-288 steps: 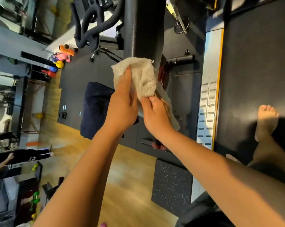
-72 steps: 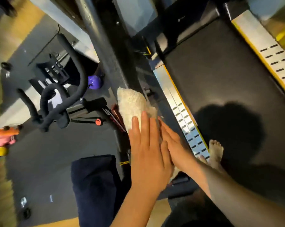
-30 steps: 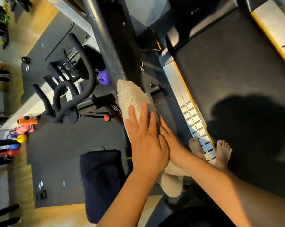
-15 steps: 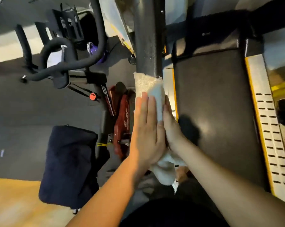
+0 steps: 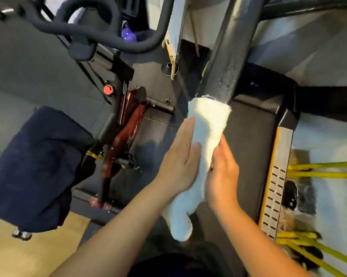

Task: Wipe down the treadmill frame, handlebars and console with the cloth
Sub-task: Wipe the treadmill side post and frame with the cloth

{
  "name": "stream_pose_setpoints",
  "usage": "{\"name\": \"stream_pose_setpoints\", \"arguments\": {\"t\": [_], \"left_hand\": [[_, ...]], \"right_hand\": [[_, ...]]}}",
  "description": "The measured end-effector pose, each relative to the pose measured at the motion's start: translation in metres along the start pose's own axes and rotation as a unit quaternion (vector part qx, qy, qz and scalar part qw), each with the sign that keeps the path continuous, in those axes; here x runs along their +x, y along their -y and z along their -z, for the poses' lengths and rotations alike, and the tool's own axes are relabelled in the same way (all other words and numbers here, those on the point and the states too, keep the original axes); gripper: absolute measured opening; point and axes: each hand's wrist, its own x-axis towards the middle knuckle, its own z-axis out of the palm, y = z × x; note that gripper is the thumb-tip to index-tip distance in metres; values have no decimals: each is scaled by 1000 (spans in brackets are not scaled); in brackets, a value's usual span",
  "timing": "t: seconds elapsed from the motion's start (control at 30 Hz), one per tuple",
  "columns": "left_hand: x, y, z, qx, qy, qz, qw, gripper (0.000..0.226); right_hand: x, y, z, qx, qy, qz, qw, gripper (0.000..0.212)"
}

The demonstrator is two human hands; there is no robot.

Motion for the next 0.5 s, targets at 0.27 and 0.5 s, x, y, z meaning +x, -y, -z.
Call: {"name": "stream_pose_setpoints", "arguments": {"t": [0.27, 0.5], "left_hand": [[-12, 23, -8, -182, 19, 50, 982, 53], [13, 32, -3, -330, 69, 145, 930, 52]], "right_hand": [[-49, -4, 4, -176, 13, 46, 983, 47], [23, 25, -5, -394, 24, 281, 875, 48]]}}
